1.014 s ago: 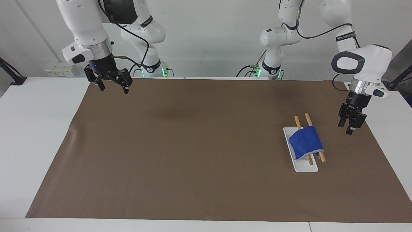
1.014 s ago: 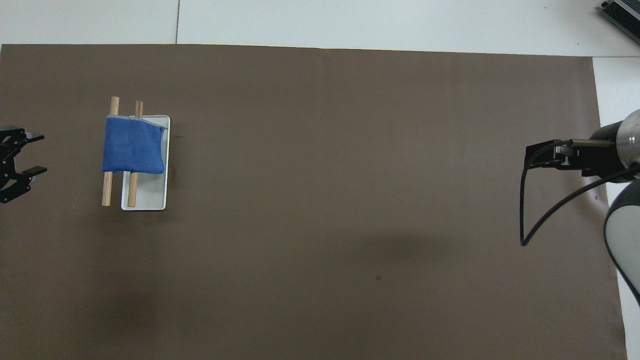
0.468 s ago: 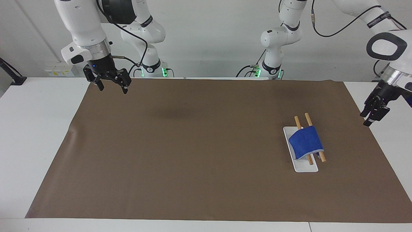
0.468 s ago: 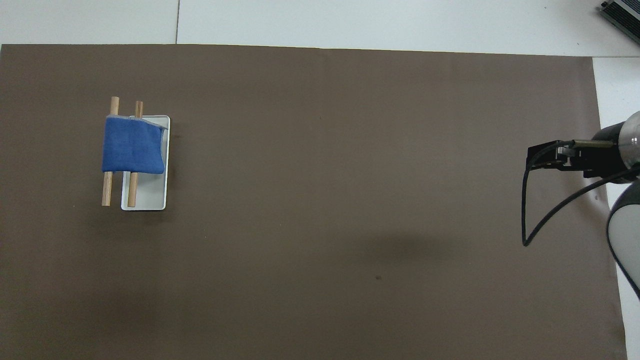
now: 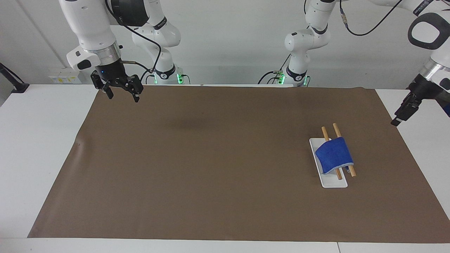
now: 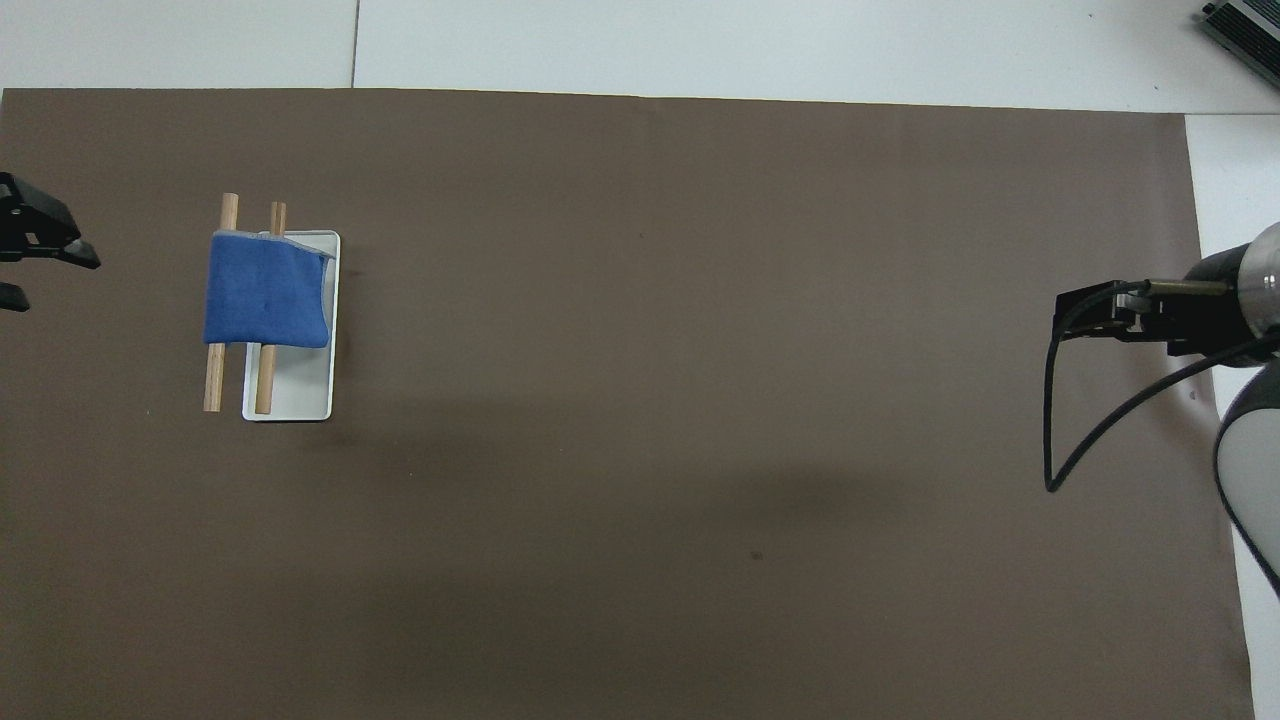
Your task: Right arm passes towel to left arm to hang
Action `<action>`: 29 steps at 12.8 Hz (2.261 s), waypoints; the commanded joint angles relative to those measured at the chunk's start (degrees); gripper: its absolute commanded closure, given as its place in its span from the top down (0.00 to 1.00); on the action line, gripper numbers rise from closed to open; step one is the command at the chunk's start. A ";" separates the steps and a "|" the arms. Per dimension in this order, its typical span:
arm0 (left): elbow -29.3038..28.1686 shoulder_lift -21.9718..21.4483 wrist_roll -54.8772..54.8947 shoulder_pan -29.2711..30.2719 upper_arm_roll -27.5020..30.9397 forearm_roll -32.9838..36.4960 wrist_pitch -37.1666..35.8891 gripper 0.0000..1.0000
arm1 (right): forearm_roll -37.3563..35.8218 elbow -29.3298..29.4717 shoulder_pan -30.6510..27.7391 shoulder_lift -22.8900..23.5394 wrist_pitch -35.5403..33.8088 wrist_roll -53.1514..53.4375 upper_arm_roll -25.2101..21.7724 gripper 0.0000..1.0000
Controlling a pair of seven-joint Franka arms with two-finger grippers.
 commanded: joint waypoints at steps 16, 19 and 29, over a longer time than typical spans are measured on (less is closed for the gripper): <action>-8.67 -4.46 16.05 -3.09 -3.95 8.11 -0.13 1.00 | 0.15 0.48 0.09 0.10 -1.01 -1.38 -0.48 1.00; -8.58 -4.72 16.04 -3.44 -3.95 7.84 0.31 1.00 | 0.15 0.48 0.09 0.10 -0.92 -1.38 -0.48 1.00; -10.69 -4.90 16.22 -2.74 -3.86 3.27 8.13 1.00 | 0.15 0.48 0.09 0.10 -1.01 -1.38 -0.48 1.00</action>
